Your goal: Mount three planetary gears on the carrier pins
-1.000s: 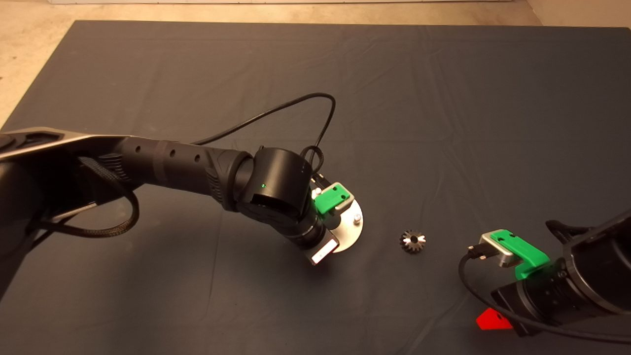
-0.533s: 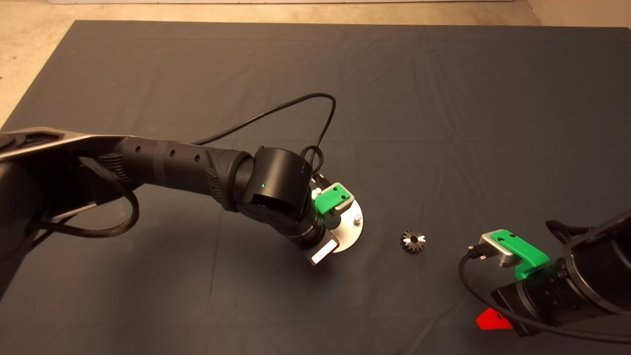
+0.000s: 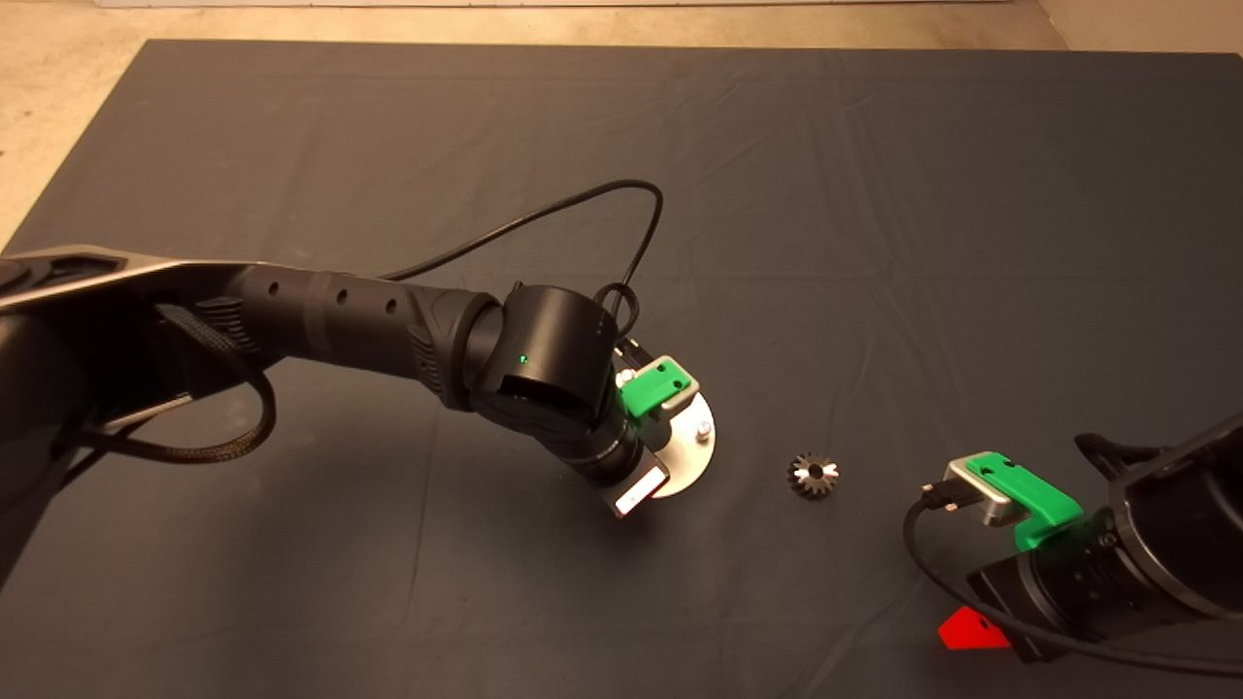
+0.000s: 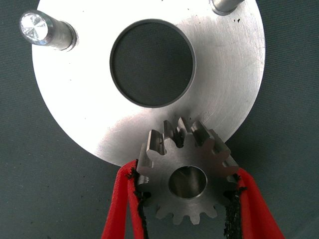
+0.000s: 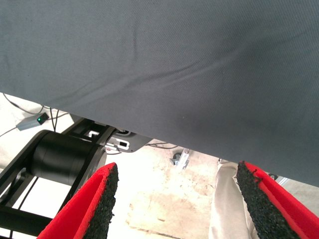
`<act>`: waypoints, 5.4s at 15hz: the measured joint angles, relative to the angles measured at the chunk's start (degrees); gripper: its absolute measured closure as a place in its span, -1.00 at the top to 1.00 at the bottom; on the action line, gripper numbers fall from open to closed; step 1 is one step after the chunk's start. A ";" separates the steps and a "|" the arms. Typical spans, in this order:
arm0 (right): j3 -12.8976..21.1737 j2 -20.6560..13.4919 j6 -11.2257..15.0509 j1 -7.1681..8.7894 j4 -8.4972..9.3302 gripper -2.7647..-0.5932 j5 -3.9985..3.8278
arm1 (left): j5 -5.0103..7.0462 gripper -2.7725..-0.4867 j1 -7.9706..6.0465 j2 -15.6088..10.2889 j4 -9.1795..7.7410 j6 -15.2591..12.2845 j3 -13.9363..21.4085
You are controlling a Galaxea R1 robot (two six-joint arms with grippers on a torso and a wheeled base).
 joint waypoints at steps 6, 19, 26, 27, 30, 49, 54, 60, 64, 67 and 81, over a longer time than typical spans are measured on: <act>0.00 0.00 -0.04 0.00 0.01 0.07 0.02 | 0.13 -0.92 -0.91 0.90 0.24 -0.46 -0.24; 0.00 0.15 -0.04 0.00 -0.02 0.07 0.00 | 0.09 -0.92 -1.15 -1.18 0.11 -1.40 0.94; -0.02 0.16 -0.04 0.00 -0.02 0.07 0.00 | 0.10 -0.92 -1.13 -1.85 0.11 -1.77 1.05; 0.00 0.16 -0.04 0.00 -0.02 0.07 0.00 | 0.13 -0.92 -1.13 -1.85 0.11 -1.98 1.07; -0.02 0.16 -0.04 0.00 -0.02 0.07 0.00 | 0.10 -0.92 -1.10 -1.85 0.13 -2.67 1.70; -0.02 1.98 -0.56 0.00 -0.02 0.07 0.94 | 0.46 -0.92 2.82 -1.85 3.99 -3.89 2.55; -0.01 6.63 -1.17 0.02 -0.02 0.07 2.27 | 0.33 -0.92 3.48 -2.18 5.75 -3.64 3.21; -0.02 6.50 -1.77 0.14 -0.02 0.07 2.15 | 0.62 -0.92 5.28 -1.98 7.98 -1.83 2.46; -0.02 6.50 -1.83 0.30 -0.02 0.07 2.60 | 0.73 -0.92 5.87 -1.82 8.25 -1.45 1.75; -0.02 6.47 -1.83 0.30 -0.02 0.07 3.06 | 0.74 -0.87 5.88 -1.83 8.27 -1.32 1.75; -0.02 6.01 -2.43 0.30 -0.01 0.07 3.02 | 0.68 -0.46 6.32 -1.68 8.18 -2.65 1.75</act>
